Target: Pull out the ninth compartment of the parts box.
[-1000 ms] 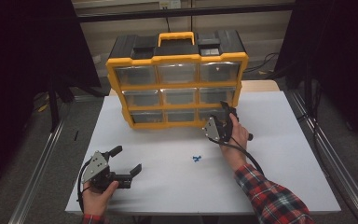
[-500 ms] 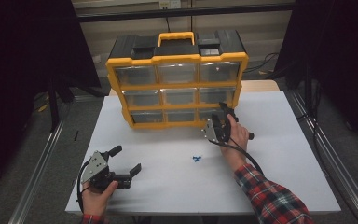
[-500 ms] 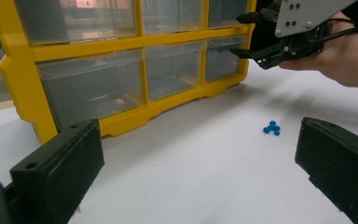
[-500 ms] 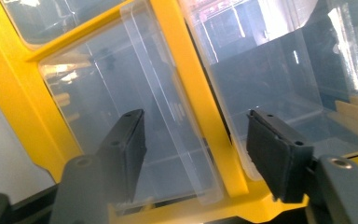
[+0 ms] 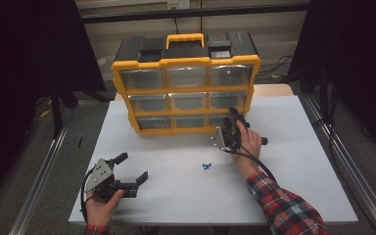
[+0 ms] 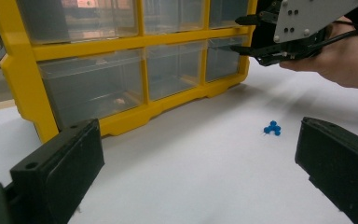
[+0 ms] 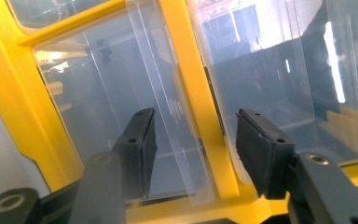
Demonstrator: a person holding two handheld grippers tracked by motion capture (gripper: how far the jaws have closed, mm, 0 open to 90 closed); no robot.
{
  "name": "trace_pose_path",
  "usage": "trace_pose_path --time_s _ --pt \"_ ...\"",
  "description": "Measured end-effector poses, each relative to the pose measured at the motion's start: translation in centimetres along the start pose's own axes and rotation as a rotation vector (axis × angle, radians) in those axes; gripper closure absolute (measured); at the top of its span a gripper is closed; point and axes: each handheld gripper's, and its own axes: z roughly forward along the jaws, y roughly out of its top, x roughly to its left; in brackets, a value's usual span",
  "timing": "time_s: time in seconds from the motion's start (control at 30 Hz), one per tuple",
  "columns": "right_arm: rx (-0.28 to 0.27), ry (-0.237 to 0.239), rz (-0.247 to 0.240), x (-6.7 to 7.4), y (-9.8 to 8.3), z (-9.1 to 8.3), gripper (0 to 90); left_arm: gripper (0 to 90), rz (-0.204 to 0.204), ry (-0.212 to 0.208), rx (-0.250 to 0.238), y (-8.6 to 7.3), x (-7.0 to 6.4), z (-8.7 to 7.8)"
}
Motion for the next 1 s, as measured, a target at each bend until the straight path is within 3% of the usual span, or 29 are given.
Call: trace_pose_path --time_s 0.13,0.17,0.2,0.27,0.3,0.33,0.5,0.53,0.6,0.7,0.8,0.87,0.9,1.0 --pt "0.002 0.003 -0.020 0.06 0.09 0.06 52.7 0.9 -0.009 0.002 -0.010 0.01 -0.04 0.00" --pt "-0.005 0.002 -0.047 -0.07 0.07 0.10 53.3 0.9 0.036 -0.001 0.018 0.06 0.26 -0.21" --pt "0.006 0.001 -0.025 0.13 0.09 0.08 53.9 0.9 0.032 -0.009 0.015 0.04 0.26 -0.18" --pt "0.002 -0.001 -0.047 0.00 0.12 0.14 55.1 0.9 0.073 0.002 0.048 0.12 0.49 -0.35" --pt "0.001 0.001 -0.047 0.01 0.15 0.13 55.8 0.9 0.001 0.003 -0.002 0.01 0.02 -0.02" --pt "0.005 0.001 -0.053 0.01 0.23 0.09 56.4 0.9 -0.009 0.004 -0.008 0.00 -0.03 0.03" --pt "0.003 -0.001 -0.074 0.05 0.22 0.08 58.1 0.9 -0.009 0.007 -0.009 0.00 -0.02 -0.01" --pt "0.001 -0.006 -0.083 0.04 0.22 0.06 59.1 0.9 0.033 0.000 0.019 0.06 0.26 -0.22" --pt "0.001 0.001 -0.099 -0.07 0.23 -0.08 61.8 0.9 0.041 -0.001 0.025 0.06 0.36 -0.28" --pt "0.001 0.009 -0.101 0.10 0.22 -0.25 65.5 0.9 0.020 0.003 0.010 0.03 0.22 -0.18" --pt "-0.010 0.016 -0.113 0.01 0.26 -0.38 67.4 0.9 0.044 0.000 0.027 0.07 0.38 -0.30" --pt "-0.013 0.034 -0.118 -0.05 0.29 -0.58 71.0 0.9 0.034 0.002 0.021 0.04 0.32 -0.22" --pt "-0.013 0.034 -0.118 -0.05 0.29 -0.58 71.0 0.9 -0.030 0.011 -0.024 -0.04 -0.12 0.11" --pt "-0.022 0.047 -0.121 0.11 0.18 -0.80 75.5 0.9 0.034 0.001 0.018 0.05 0.27 -0.22"
